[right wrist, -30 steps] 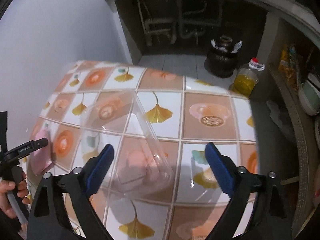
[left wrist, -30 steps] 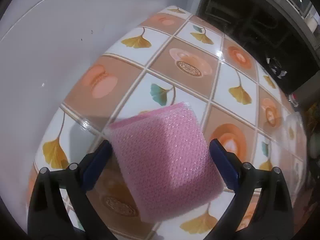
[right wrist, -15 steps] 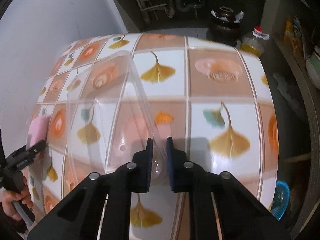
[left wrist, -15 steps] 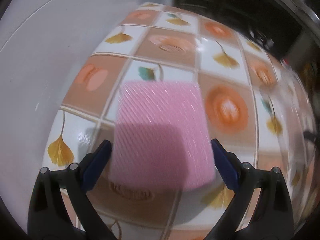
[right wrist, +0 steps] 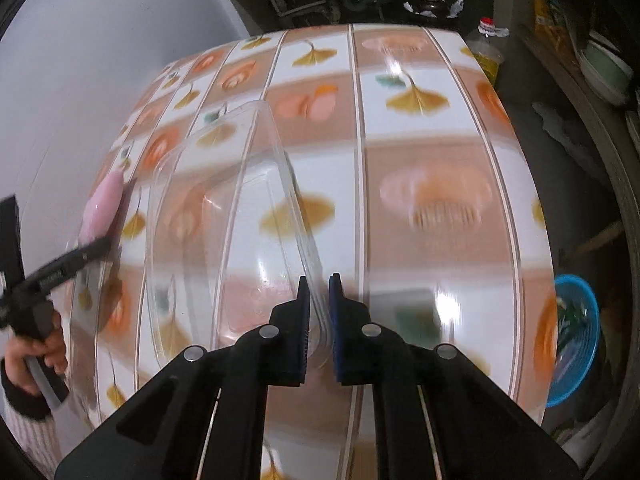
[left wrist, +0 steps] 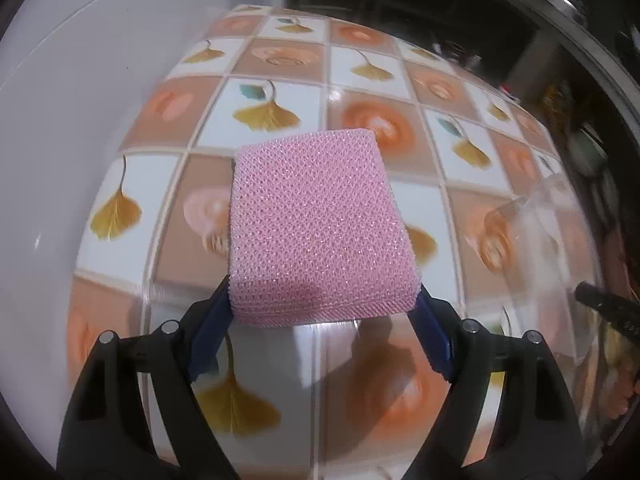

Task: Collect trash
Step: 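Close the left tool on the pink sponge while the right tool grasps the clear container rim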

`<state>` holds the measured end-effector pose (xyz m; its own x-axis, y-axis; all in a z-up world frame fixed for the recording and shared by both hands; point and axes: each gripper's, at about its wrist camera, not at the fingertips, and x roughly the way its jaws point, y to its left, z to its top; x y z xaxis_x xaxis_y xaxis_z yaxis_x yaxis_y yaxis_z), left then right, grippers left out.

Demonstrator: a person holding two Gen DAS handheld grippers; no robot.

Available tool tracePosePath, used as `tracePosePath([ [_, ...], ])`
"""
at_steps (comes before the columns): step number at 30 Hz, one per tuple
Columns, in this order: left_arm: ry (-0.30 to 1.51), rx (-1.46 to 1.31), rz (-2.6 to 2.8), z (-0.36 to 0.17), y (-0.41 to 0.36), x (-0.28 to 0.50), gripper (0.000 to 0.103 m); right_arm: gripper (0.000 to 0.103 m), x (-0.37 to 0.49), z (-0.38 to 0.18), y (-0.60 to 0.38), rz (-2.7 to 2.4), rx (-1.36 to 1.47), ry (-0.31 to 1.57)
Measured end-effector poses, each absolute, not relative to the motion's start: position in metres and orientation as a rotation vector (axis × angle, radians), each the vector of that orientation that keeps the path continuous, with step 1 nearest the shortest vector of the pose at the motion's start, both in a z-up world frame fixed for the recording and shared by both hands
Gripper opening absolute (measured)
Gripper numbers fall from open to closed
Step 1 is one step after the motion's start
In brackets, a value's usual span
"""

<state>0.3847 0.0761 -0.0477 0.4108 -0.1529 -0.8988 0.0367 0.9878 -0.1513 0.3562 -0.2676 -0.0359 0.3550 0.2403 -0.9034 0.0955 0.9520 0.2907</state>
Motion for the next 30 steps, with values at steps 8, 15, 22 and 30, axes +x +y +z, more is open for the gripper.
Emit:
tracePosePath([
  [8, 1.17, -0.147, -0.212, -0.048, 0.09, 0.319, 0.078, 0.01, 0.264, -0.036, -0.264, 0.094, 0.361, 1.203],
  [15, 1.184, -0.147, -0.291, -0.044, 0.084, 0.239, 0.078, 0.01, 0.21, -0.034, -0.258, 0.066, 0.423, 1.207],
  [22, 1.201, -0.118, -0.316, -0.044, 0.077, 0.181, 0.084, 0.01, 0.177, -0.033, -0.244, 0.041, 0.426, 1.212],
  [30, 1.135, -0.111, -0.299, -0.025, 0.075, 0.183, 0.092, 0.025, 0.17, -0.03, -0.241, 0.017, 0.425, 1.2],
])
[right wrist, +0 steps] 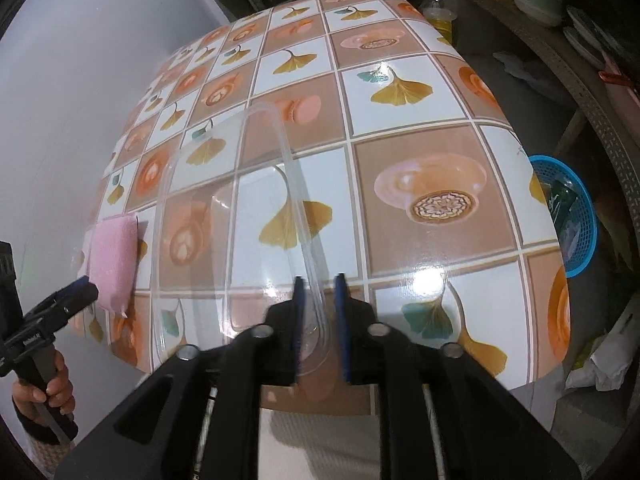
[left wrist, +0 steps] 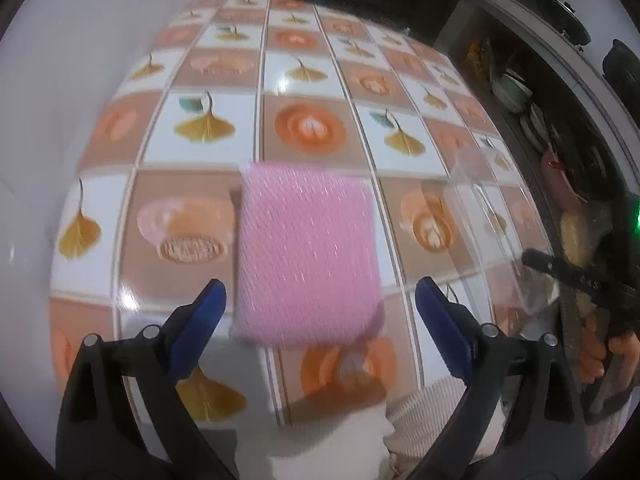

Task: Collect trash
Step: 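Close the left tool on the pink sponge while the right tool grasps the clear container rim, then lift the sponge and container and carry both over the blue wastebasket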

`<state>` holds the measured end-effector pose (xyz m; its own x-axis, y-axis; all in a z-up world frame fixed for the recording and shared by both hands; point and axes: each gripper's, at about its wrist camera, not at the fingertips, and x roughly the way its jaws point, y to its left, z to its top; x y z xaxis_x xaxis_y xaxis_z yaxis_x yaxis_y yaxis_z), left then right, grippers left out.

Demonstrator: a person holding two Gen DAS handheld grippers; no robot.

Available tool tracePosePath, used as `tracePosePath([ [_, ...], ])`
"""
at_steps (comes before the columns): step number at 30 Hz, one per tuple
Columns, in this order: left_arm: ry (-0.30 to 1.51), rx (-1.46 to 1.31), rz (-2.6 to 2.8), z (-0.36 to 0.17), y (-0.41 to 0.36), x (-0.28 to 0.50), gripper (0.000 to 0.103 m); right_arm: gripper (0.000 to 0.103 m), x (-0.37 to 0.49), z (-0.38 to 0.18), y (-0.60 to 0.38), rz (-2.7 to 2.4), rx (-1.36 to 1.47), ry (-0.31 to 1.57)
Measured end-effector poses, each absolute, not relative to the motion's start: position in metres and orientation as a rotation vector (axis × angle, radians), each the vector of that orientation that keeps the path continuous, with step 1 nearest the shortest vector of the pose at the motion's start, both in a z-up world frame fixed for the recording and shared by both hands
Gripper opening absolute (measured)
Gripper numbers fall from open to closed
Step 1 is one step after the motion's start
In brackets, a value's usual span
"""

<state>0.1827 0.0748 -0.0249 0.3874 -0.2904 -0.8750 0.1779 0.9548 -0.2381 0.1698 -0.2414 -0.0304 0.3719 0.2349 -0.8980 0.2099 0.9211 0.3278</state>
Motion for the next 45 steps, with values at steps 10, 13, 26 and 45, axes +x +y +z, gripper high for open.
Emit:
tracePosePath([
  [10, 1.184, 0.004, -0.218, -0.049, 0.051, 0.209, 0.092, 0.035, 0.168, -0.027, -0.244, -0.019, 0.421, 1.168],
  [13, 1.172, 0.051, -0.202, -0.053, 0.046, 0.209, 0.092, 0.035, 0.17, -0.027, -0.243, -0.025, 0.403, 1.159],
  [26, 1.142, 0.1, -0.156, -0.054, 0.04, 0.203, 0.085, 0.031, 0.182, -0.027, -0.237, -0.055, 0.312, 1.122],
  [45, 1.089, 0.124, -0.131, -0.047, 0.04, 0.198, 0.078, 0.005, 0.188, -0.027, -0.23, -0.058, 0.289, 1.099],
])
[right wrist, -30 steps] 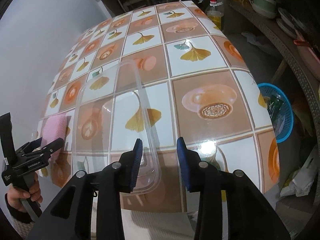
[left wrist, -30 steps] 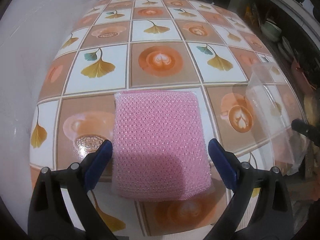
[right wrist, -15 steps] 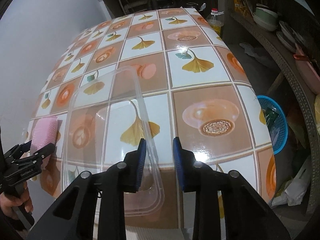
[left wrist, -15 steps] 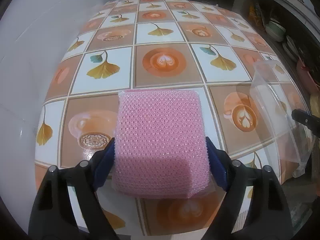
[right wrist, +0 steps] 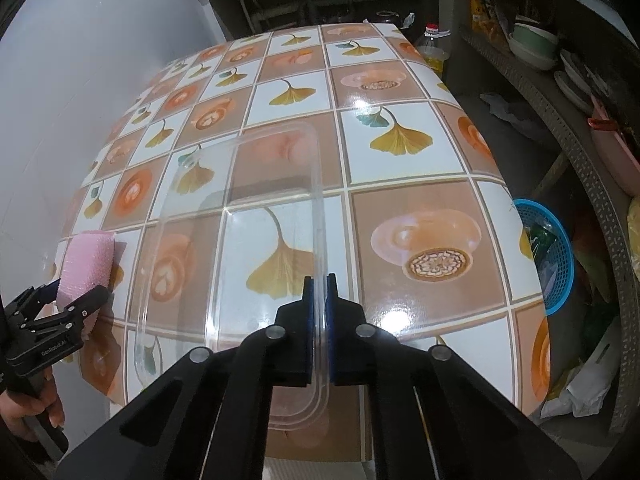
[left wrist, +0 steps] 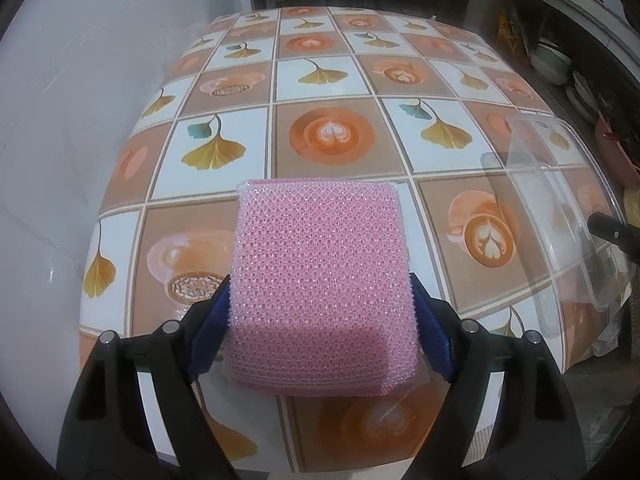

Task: Collect trash
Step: 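Lift the sponge and container and carry both over the blue wastebasket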

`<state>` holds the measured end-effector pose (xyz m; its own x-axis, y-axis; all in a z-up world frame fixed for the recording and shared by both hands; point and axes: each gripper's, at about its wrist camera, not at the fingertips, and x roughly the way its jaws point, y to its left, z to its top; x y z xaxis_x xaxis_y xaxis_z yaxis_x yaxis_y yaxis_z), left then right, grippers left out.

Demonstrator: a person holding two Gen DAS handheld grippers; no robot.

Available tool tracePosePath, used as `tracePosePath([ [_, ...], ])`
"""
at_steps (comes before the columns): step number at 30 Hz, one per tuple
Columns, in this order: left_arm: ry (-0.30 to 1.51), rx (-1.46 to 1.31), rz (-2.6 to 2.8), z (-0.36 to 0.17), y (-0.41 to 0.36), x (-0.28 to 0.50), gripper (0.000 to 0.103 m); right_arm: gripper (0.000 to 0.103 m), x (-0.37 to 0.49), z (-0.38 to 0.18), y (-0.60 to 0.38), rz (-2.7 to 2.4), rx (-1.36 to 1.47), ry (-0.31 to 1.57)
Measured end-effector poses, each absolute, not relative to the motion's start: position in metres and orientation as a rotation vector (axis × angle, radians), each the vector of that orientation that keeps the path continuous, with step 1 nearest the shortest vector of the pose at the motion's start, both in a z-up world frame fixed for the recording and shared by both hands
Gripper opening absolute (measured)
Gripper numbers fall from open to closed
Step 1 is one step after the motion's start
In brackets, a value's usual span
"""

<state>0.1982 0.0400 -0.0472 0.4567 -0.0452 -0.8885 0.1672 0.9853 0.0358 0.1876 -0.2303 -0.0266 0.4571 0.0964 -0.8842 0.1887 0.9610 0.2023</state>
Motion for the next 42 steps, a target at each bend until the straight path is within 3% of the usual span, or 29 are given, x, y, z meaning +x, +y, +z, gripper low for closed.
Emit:
tracePosePath([
  [29, 1.01, -0.038, -0.228, -0.013, 0.049, 0.202, 0.077, 0.004, 0.168, -0.001, -0.247, -0.069, 0.34, 1.001],
  [42, 0.965, 0.057, -0.459, 0.03, -0.049, 0.227, 0.077, 0.004, 0.12, 0.017, -0.317, -0.141, 0.513, 0.867],
])
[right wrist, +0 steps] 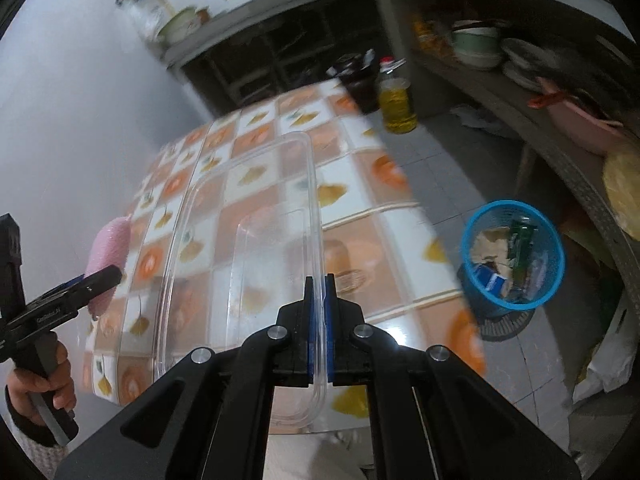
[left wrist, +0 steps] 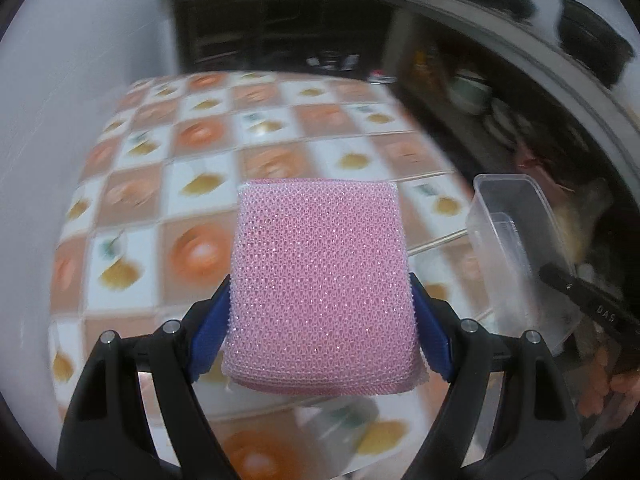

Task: Collect trash
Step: 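Lift the sponge and container and carry both over the blue wastebasket, then open both tools over the wastebasket, dropping the sponge and container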

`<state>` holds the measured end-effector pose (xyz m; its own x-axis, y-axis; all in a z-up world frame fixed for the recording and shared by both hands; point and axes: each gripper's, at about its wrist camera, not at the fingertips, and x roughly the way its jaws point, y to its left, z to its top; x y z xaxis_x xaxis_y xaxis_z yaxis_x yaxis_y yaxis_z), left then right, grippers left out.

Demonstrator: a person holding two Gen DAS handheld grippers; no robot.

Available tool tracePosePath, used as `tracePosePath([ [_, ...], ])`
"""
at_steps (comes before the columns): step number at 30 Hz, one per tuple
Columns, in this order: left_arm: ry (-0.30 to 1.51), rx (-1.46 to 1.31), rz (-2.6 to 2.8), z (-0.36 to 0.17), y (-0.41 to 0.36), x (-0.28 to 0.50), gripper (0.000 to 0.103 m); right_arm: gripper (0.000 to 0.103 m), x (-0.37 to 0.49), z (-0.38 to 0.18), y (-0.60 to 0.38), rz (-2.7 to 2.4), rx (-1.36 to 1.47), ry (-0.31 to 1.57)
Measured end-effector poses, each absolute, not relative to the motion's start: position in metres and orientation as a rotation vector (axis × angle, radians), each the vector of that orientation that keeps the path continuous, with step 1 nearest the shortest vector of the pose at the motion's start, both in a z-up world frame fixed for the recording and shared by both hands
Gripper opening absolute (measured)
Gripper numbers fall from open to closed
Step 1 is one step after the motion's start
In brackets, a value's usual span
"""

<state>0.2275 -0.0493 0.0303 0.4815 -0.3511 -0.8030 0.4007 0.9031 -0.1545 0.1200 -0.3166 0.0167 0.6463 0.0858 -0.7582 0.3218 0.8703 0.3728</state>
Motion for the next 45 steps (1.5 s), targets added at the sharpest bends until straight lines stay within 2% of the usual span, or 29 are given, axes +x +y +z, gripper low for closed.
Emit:
tracePosePath([
  [6, 0.945, 0.115, -0.638, 0.052, -0.137, 0.239, 0.077, 0.004, 0.071, 0.027, -0.386, -0.326, 0.586, 0.772],
  [12, 1.002, 0.188, -0.833, 0.051, -0.249, 0.25, 0.077, 0.004, 0.029, -0.001, -0.448, -0.519, 0.663, 0.775],
  [21, 1.269, 0.327, -0.926, -0.033, -0.407, 0.267, 0.078, 0.004, 0.014, -0.097, -0.514, -0.695, 0.767, 0.934],
  [30, 1.406, 0.362, -0.902, -0.109, -0.492, 0.29, 0.079, 0.004, 0.059, -0.171, -0.583, -0.774, 0.833, 0.992],
  [32, 1.426, 0.366, -0.905, -0.121, -0.507, 0.292, 0.086, 0.007, 0.071, -0.189, -0.6, -0.801, 0.843, 0.985],
  [33, 1.437, 0.369, -0.896, -0.131, -0.515, 0.294, 0.086, 0.018, 0.075, -0.2, -0.606, -0.8, 0.851, 0.981],
  [34, 1.441, 0.359, -0.889, -0.138, -0.518, 0.296, 0.086, 0.041, 0.082, -0.214, -0.613, -0.793, 0.865, 0.984],
  [35, 1.447, 0.346, -0.883, -0.143, -0.519, 0.297, 0.086, 0.05, 0.087, -0.225, -0.617, -0.789, 0.875, 0.991],
  [36, 1.454, 0.333, -0.875, -0.148, -0.519, 0.3, 0.087, 0.054, 0.09, -0.237, -0.621, -0.787, 0.884, 0.998],
  [39, 1.477, 0.278, -0.848, -0.151, -0.512, 0.304, 0.087, 0.054, 0.094, -0.259, -0.62, -0.779, 0.9, 1.022],
  [45, 1.388, 0.236, -0.89, -0.108, -0.486, 0.301, 0.087, 0.054, 0.076, -0.244, -0.611, -0.773, 0.888, 0.974],
])
